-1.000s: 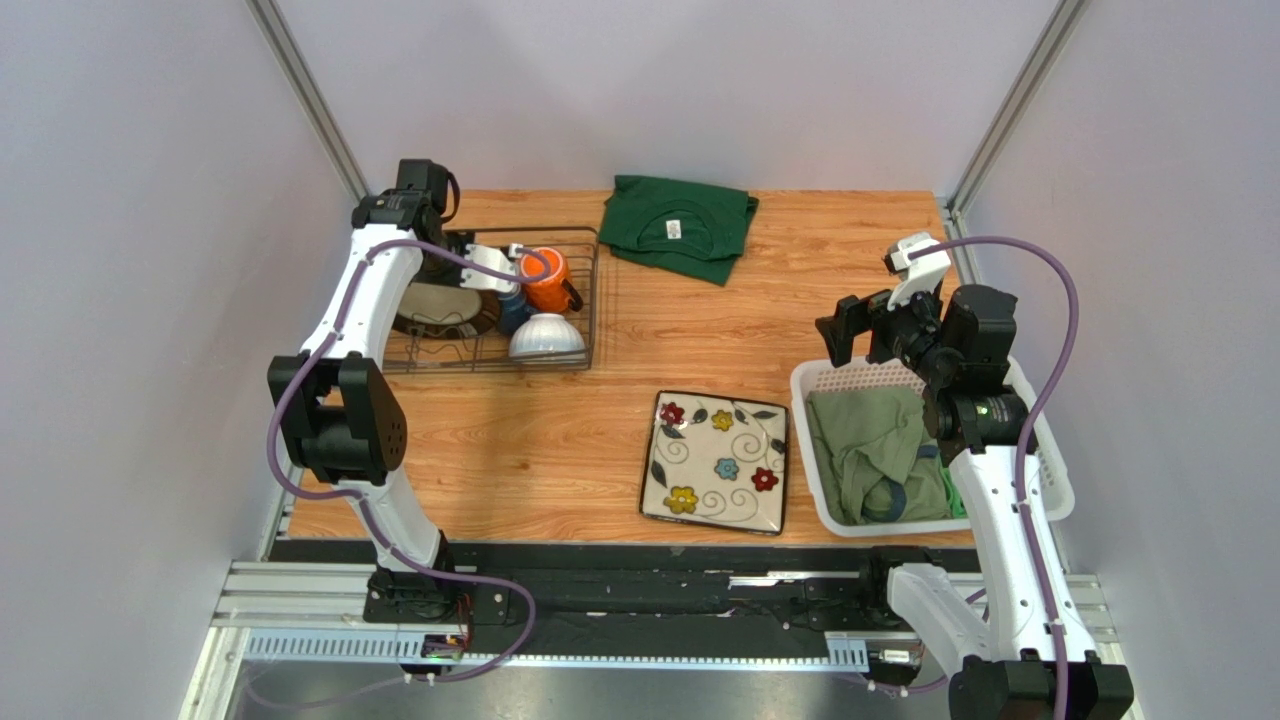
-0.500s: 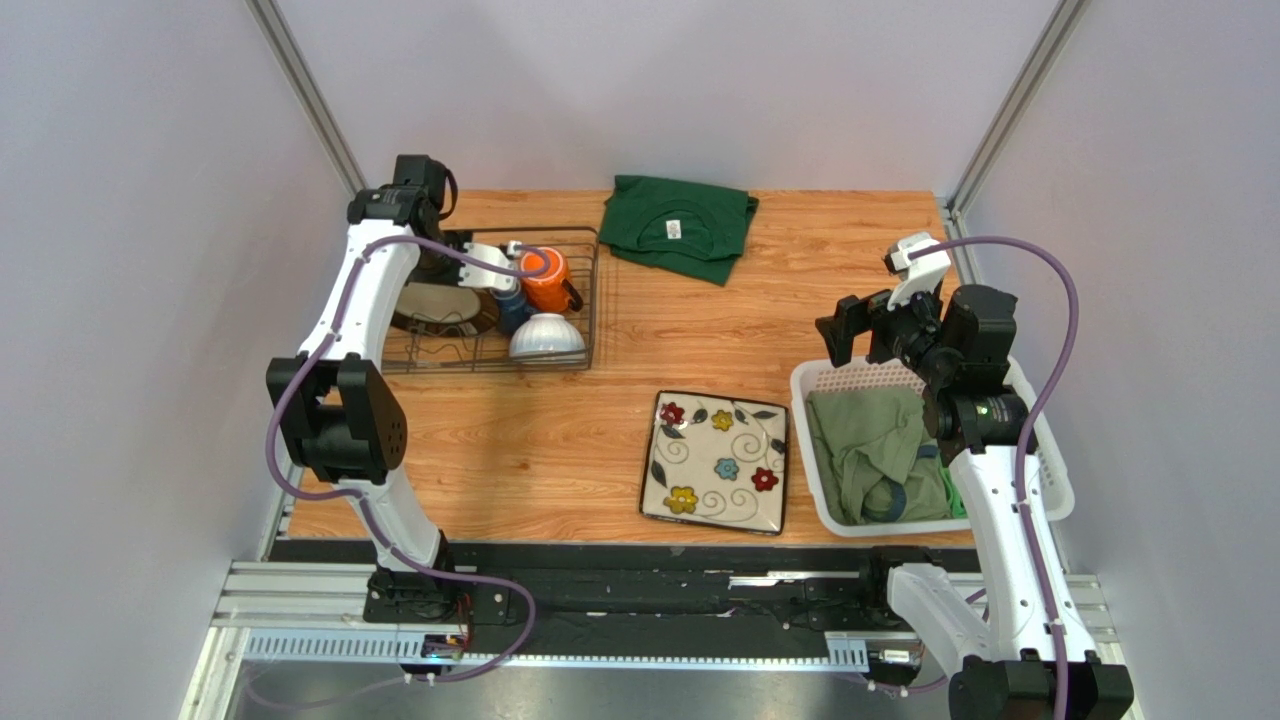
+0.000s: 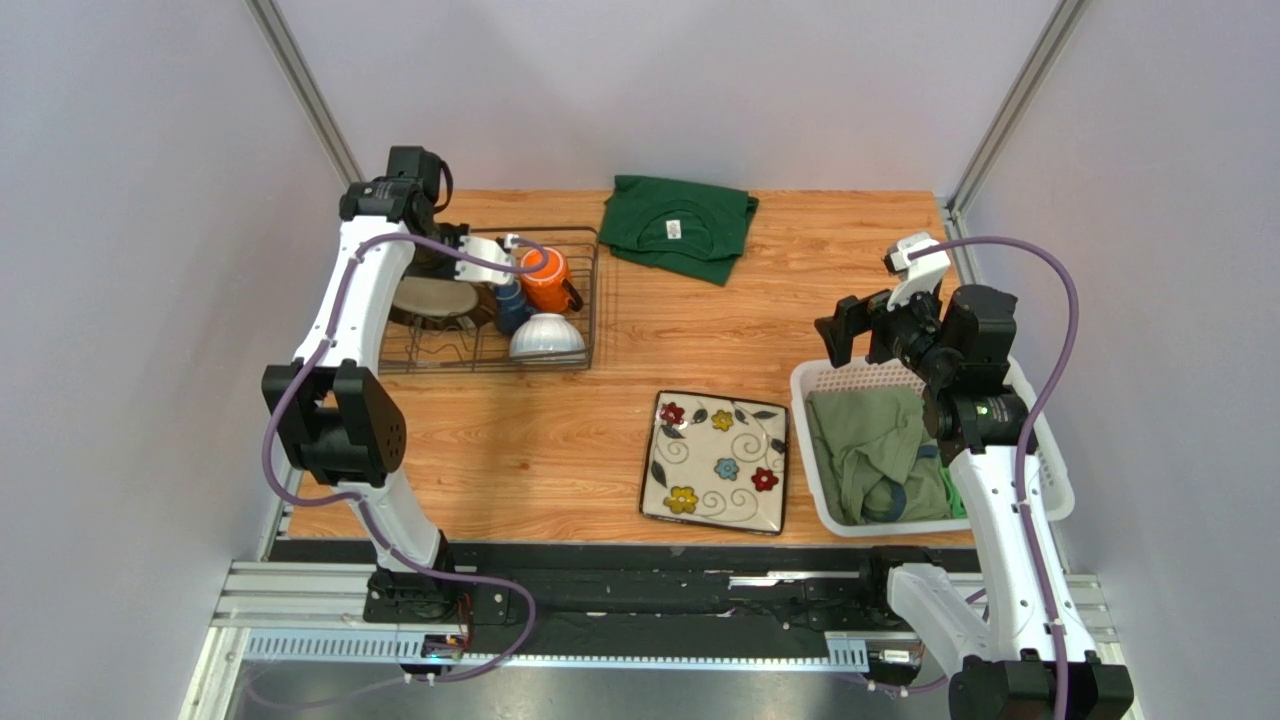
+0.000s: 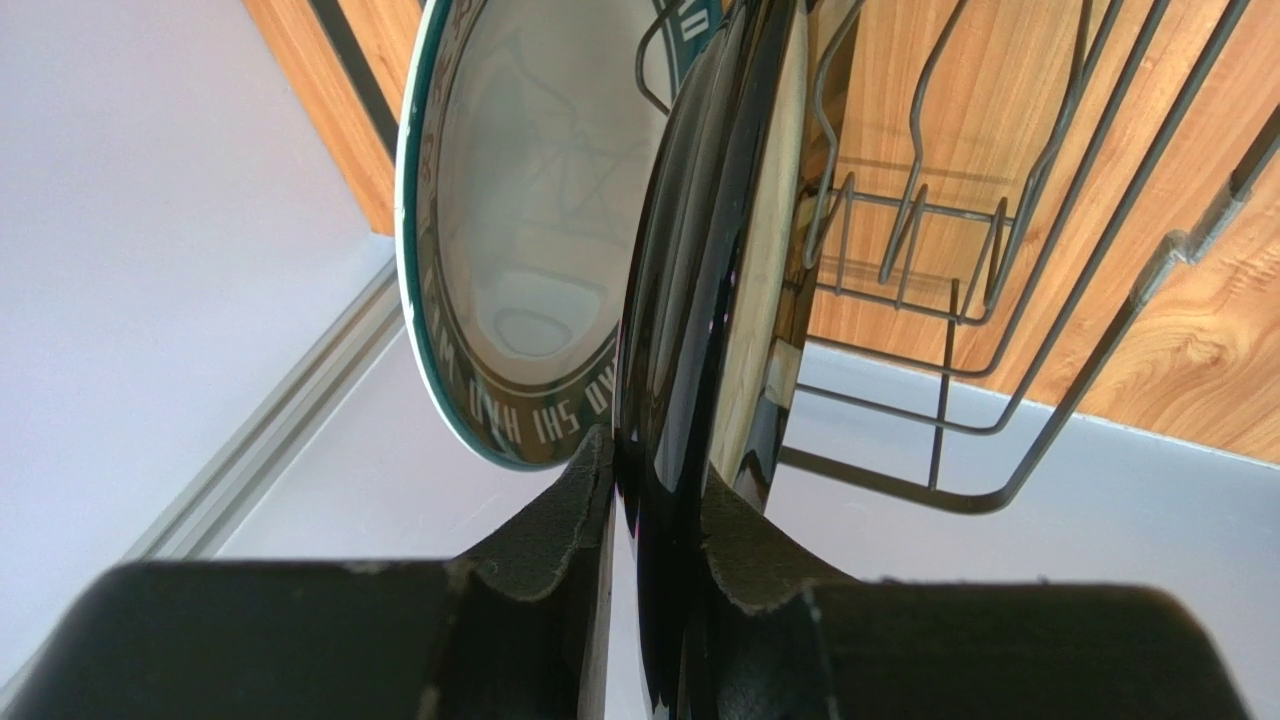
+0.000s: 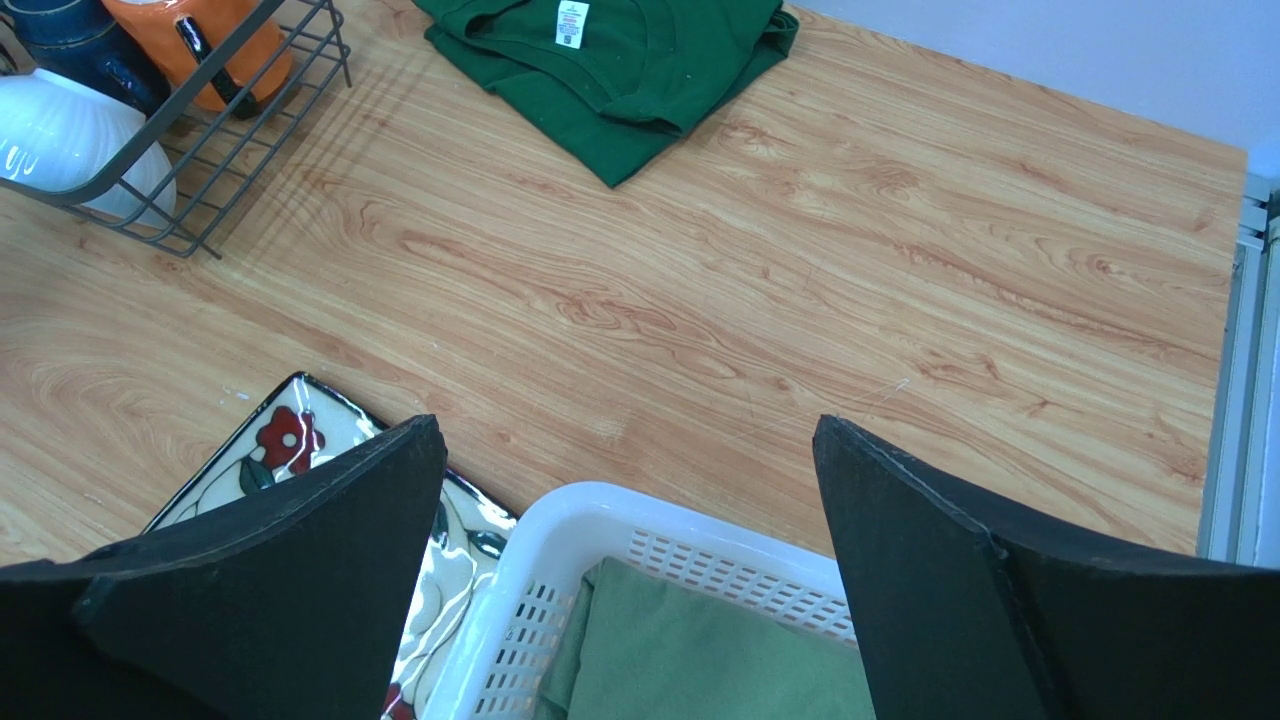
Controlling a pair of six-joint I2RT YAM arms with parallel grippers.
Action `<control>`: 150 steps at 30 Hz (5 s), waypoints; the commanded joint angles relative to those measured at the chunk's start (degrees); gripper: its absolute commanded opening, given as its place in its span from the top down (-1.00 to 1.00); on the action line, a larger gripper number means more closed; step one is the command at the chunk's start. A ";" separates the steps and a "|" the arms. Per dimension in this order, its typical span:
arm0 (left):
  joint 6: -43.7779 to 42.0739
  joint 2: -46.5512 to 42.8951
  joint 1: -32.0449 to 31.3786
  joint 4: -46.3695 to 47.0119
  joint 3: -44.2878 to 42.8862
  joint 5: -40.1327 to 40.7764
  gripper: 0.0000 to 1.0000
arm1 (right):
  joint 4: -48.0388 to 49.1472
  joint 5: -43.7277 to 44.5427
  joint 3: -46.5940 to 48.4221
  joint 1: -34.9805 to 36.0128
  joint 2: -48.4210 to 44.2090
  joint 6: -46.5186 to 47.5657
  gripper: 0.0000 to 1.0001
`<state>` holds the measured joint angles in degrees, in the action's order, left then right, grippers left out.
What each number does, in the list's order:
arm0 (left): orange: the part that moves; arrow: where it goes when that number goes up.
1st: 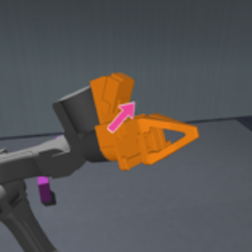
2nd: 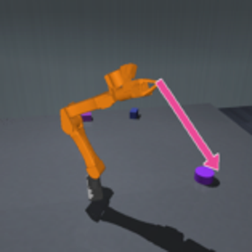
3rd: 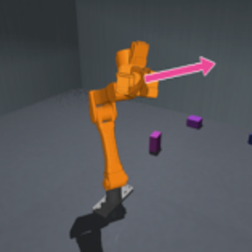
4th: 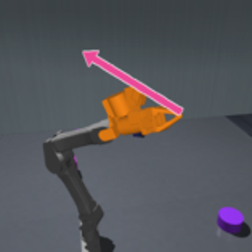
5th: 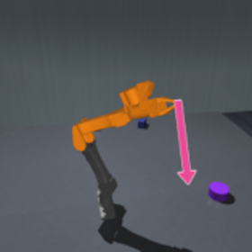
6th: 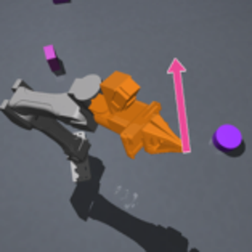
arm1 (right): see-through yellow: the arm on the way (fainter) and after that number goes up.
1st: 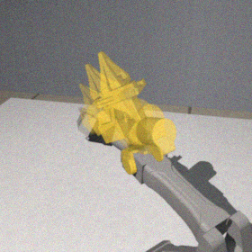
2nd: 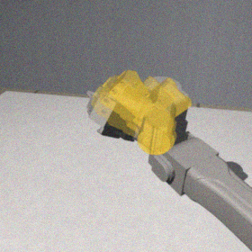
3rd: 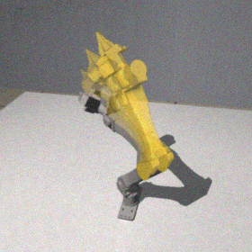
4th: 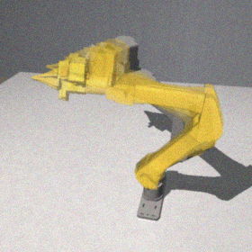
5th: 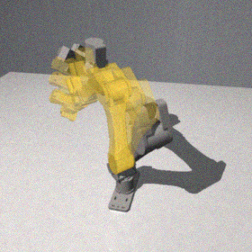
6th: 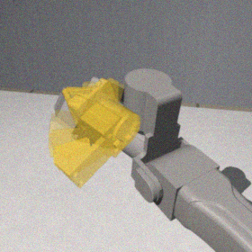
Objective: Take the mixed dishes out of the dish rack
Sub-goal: Pick up the plate from the dish rack, then place the plate at the center of the board.
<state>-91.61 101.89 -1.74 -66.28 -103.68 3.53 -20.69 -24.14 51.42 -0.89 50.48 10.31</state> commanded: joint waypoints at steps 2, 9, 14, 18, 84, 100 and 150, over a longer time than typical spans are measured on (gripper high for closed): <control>-1.29 -7.22 0.42 0.89 -4.86 1.13 1.00 | 0.65 -0.73 1.32 0.18 -1.00 -0.20 -0.99; -0.32 -10.56 0.42 0.19 -4.87 -0.01 1.00 | 0.65 -1.00 1.32 0.18 -0.82 -0.37 -0.99; -0.76 -13.64 0.42 0.28 -3.99 -1.42 1.00 | 0.65 -1.00 1.23 0.18 -0.82 -0.37 -0.99; -0.41 -15.40 0.42 0.98 -3.90 -1.07 1.00 | 0.74 -1.00 1.23 0.18 -0.82 -0.29 -0.99; 131.17 -19.97 -19.88 68.22 43.39 -55.82 1.00 | 1.26 1.55 0.44 -0.17 1.11 1.82 -0.99; 126.24 -12.07 -25.07 64.61 43.47 -54.15 1.00 | 1.09 1.20 0.44 -0.17 1.11 1.74 -0.99; 117.37 4.99 -35.26 55.65 33.37 -57.41 1.00 | 0.56 -0.03 0.79 -0.17 0.59 1.74 -0.99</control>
<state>26.33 107.33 -36.47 -12.51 -66.08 -46.85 -20.69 -23.33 51.42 -0.89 51.75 11.27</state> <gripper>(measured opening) 0.217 0.993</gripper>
